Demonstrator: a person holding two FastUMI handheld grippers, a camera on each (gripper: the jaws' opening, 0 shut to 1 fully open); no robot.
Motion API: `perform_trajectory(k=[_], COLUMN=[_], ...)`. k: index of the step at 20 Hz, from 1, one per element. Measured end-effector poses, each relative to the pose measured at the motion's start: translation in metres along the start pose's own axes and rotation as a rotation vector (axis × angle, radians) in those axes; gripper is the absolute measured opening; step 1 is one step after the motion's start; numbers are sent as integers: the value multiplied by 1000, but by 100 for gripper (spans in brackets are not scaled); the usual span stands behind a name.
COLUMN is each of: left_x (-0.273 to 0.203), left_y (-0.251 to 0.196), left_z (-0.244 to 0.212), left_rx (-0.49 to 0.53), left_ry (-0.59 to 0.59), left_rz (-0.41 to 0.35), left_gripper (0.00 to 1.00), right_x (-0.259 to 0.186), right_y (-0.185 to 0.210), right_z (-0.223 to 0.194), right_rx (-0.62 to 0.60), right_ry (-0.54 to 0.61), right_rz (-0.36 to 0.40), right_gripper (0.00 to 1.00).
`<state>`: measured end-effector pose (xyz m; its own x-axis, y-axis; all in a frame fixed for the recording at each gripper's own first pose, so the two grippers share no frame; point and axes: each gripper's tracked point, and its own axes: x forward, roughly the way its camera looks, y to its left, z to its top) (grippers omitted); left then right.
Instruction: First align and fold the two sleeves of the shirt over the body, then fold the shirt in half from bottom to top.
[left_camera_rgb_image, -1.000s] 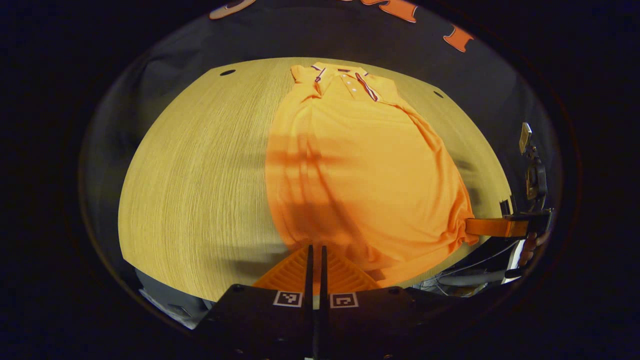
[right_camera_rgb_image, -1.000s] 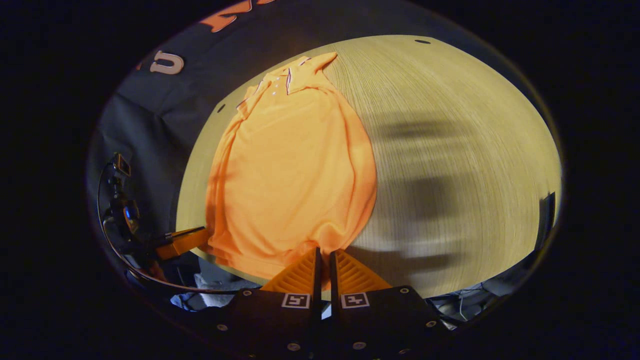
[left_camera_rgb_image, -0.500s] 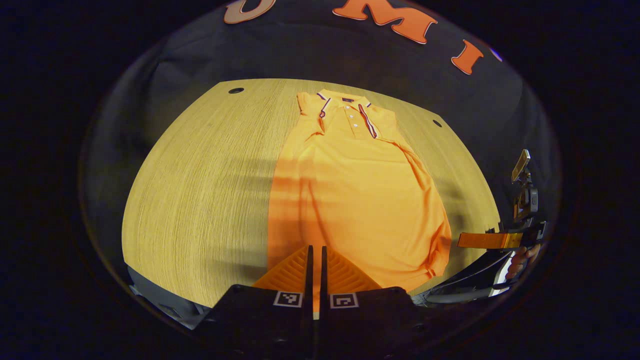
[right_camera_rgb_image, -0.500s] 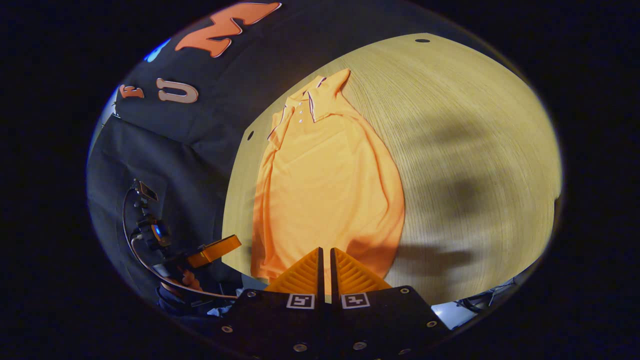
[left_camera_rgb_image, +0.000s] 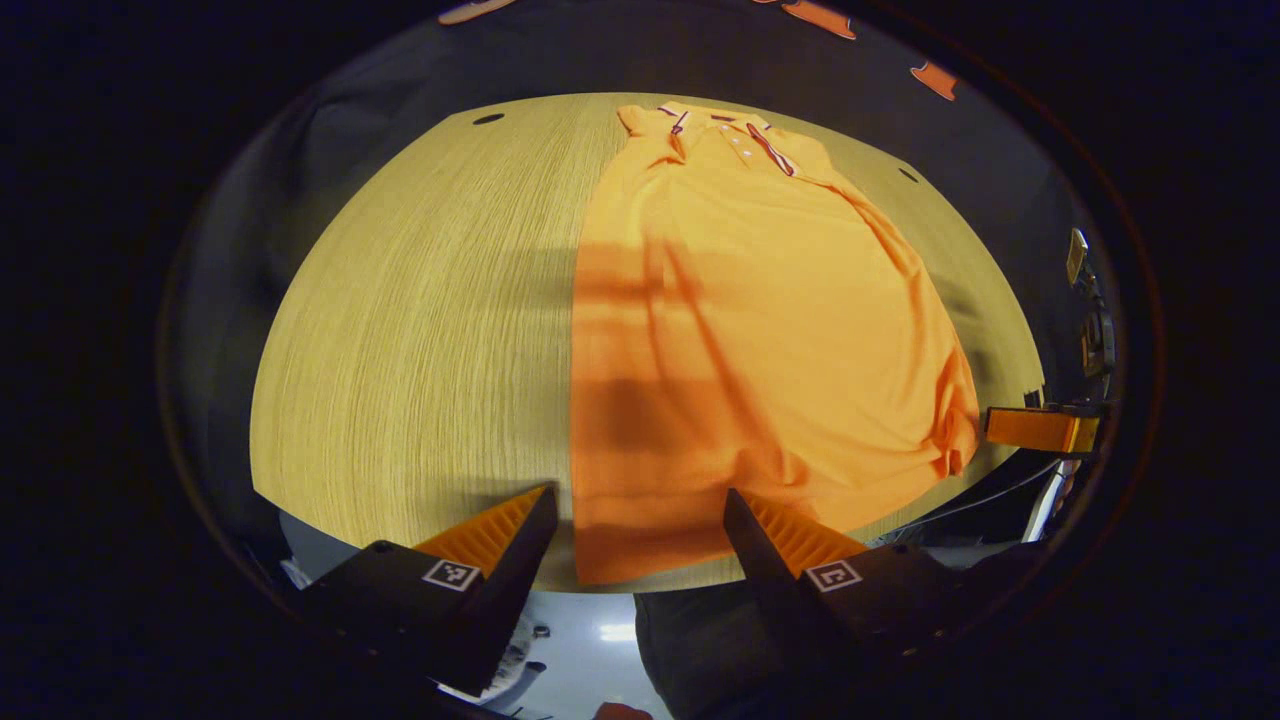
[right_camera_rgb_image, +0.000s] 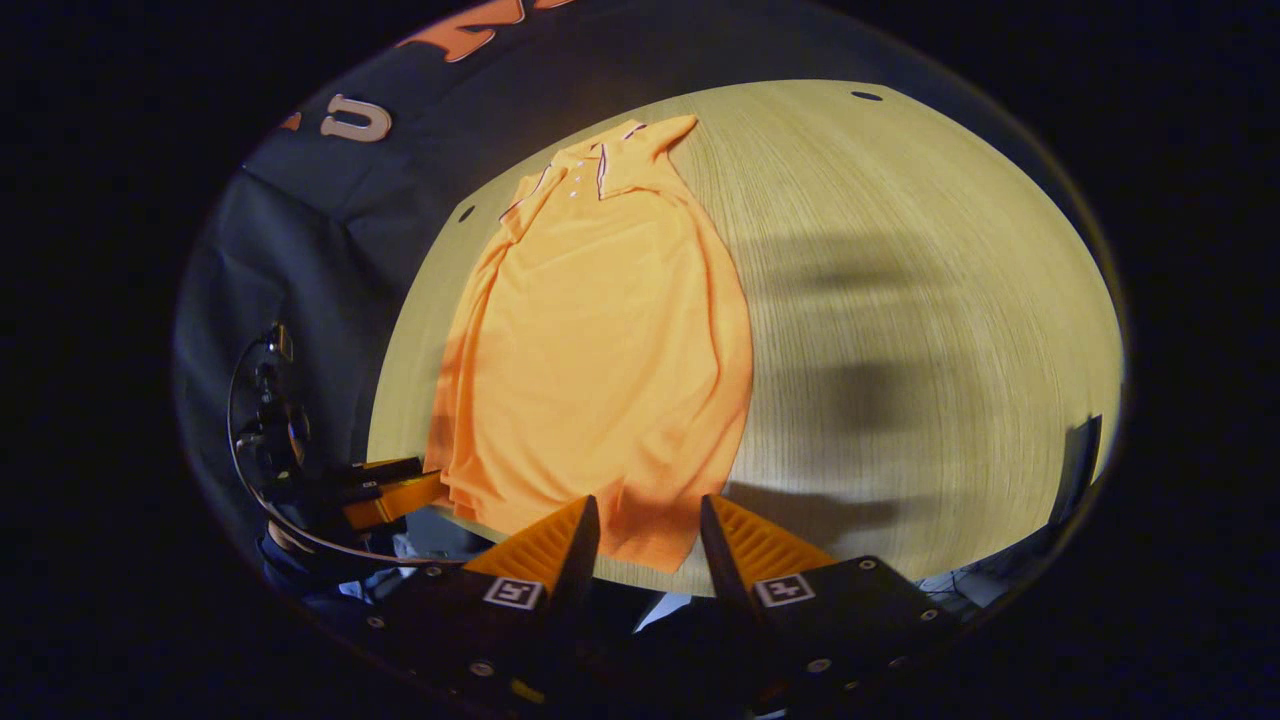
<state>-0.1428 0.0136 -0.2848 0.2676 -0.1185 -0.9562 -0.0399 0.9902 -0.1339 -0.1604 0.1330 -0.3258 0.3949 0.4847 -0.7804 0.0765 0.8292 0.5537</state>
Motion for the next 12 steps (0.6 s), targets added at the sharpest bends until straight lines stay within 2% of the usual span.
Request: perform_trajectory(k=[1,2,3,4,5,6,7,8,9,11,12], left_x=[2,6,7,9,6,6,6,7,10,10,6], left_y=[-1,-1,-5,-11,-16,-22,-27,-29,-30,-32,-32], left_z=[3,-1,-1,-1,1,2,5,6,6,9,11], left_rx=[17,41,61,71,82,94,80,41,49,-12,-23], left_ry=[-14,5,-3,-6,-21,-23,-47,-55,-56,-61,-69], left_rz=[6,25,29,25,19,10,-9,-8,-15,-53,-62], left_gripper=[100,98,98,97,90,71,61,33,5,1,1], right_x=[2,4,8,11,12,12,15,17,19,21,23], right_y=[3,5,5,5,7,8,11,11,11,-1,-13], right_z=[-5,-6,-9,-12,-14,-14,-12,-11,-9,-6,-4], right_rx=[-14,-30,-49,-69,-87,-99,-108,-116,-126,-156,-163], right_ry=[14,21,31,43,49,51,42,41,38,31,28], right_rz=[-1,-3,-16,-29,-38,-46,-46,-59,-73,-151,-214], right_gripper=[79,79,96,98,99,99,99,99,98,91,80])
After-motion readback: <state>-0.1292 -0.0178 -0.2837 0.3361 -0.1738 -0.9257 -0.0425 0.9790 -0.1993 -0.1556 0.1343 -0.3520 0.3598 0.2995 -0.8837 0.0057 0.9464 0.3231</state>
